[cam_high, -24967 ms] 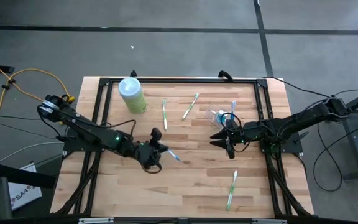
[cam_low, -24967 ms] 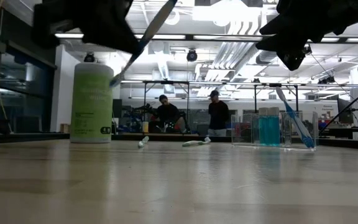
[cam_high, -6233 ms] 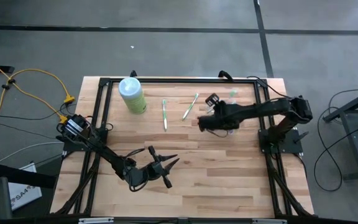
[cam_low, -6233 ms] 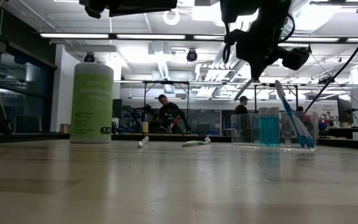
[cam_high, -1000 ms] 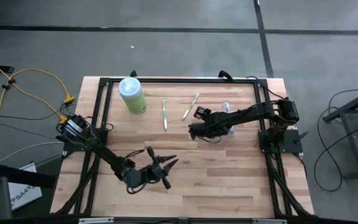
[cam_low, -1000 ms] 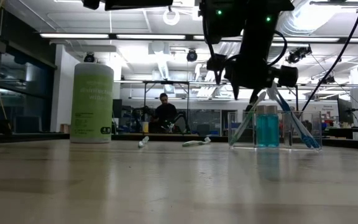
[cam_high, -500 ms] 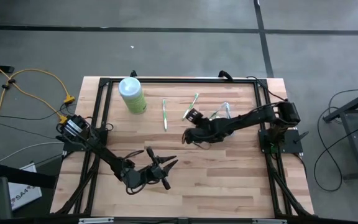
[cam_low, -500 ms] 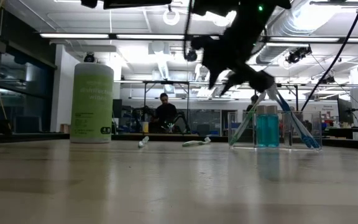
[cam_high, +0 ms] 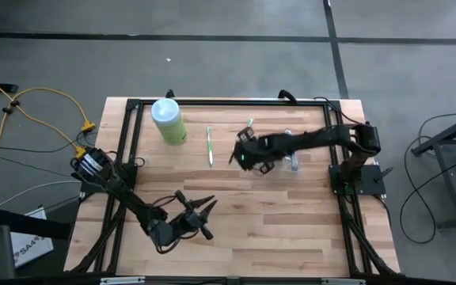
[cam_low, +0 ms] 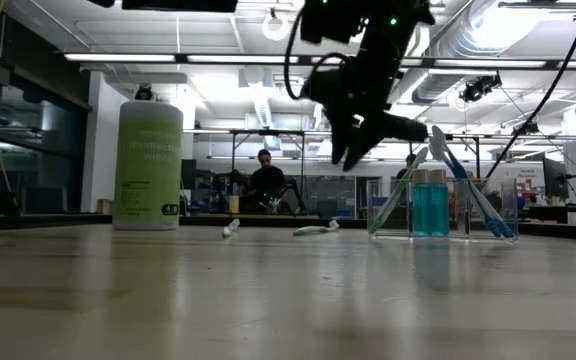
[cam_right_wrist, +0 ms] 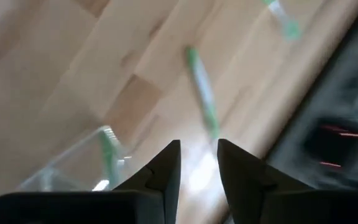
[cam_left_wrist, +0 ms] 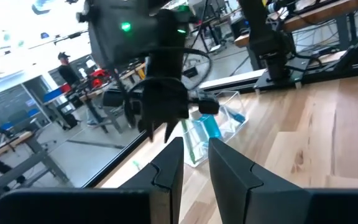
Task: Pick & Place toothbrushing station
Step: Put the right green toothbrush into the left of the transparent organizer
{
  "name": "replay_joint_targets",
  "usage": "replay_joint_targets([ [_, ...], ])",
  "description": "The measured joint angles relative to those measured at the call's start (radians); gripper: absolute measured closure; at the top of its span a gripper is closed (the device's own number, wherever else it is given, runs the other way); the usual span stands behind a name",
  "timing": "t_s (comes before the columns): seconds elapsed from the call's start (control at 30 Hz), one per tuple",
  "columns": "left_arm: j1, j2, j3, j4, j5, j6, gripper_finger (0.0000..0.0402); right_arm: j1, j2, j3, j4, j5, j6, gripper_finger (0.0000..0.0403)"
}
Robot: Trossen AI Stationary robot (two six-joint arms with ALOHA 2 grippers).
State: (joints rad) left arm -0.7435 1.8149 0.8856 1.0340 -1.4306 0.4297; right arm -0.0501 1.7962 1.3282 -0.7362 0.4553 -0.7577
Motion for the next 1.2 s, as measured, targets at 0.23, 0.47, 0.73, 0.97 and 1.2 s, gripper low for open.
replay_joint_targets([
  [0.23,-0.012,0.000,0.000,0.000,-0.072,0.001,0.0332,-0.169,0.000,0.081,-0.017,-0.276,-0.009,0.0319],
  [0.47,-0.012,0.000,0.000,-0.001,-0.122,0.003,0.0332,-0.252,0.022,0.094,0.061,-0.380,-0.095,0.0320],
  [0.73,-0.008,0.000,0.000,-0.001,-0.134,0.000,0.0332,-0.263,0.129,0.093,0.081,-0.388,-0.161,0.0320],
  [0.97,-0.008,0.000,0.000,-0.001,-0.138,-0.001,0.0332,-0.277,0.159,0.093,0.081,-0.418,-0.080,0.0320],
  [1.2,-0.006,0.000,0.000,-0.001,-0.139,0.016,0.0332,-0.271,0.158,0.094,0.046,-0.485,0.018,0.0320],
])
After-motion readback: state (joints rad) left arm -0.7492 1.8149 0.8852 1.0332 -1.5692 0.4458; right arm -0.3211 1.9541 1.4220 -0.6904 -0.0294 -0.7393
